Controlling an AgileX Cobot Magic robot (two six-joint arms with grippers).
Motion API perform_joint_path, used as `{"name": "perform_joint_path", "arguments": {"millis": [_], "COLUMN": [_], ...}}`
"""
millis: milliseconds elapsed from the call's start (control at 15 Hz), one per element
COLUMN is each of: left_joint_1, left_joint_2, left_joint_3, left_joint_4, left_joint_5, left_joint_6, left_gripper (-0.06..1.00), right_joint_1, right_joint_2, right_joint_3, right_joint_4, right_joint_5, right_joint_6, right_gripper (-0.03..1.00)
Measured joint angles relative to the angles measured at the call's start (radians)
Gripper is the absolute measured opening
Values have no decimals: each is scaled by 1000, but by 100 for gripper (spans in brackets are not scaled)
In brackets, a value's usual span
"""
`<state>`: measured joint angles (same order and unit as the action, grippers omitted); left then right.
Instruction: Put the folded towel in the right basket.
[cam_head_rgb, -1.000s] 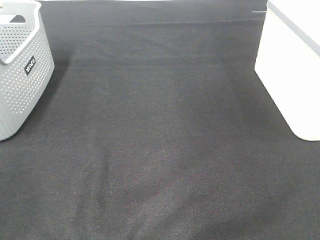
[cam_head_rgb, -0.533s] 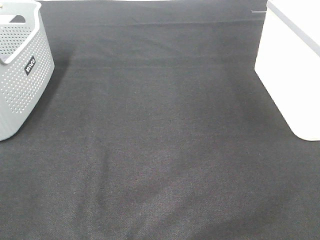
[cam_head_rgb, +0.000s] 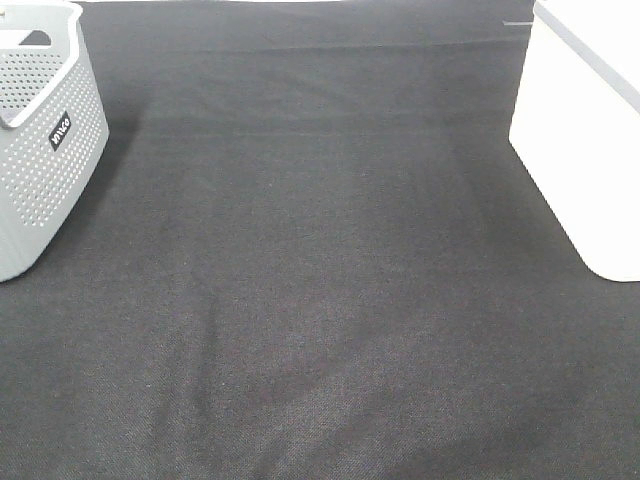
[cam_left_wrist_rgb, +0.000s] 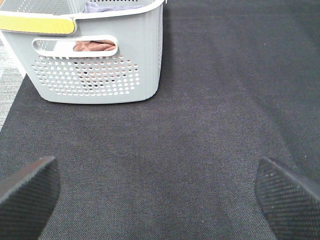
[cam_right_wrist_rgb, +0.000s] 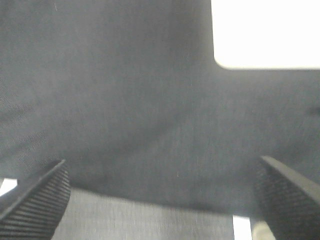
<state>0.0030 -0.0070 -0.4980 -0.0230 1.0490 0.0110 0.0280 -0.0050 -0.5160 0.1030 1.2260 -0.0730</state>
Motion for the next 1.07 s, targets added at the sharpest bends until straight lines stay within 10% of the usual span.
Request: {"name": "perform_joint_path", "arguments": {"millis": [1067], "left_joint_1": [0], "left_joint_2": [0], "left_joint_3": [0], "left_joint_4": [0], "left_joint_5": [0], "left_joint_6": [3], "left_gripper": [99], "right_joint_1": [0], "right_joint_2": [0], "right_joint_3": [61], "right_joint_4": [-21], "right_joint_5": [-117], "right_joint_6": [-21], "right_gripper": [97]}}
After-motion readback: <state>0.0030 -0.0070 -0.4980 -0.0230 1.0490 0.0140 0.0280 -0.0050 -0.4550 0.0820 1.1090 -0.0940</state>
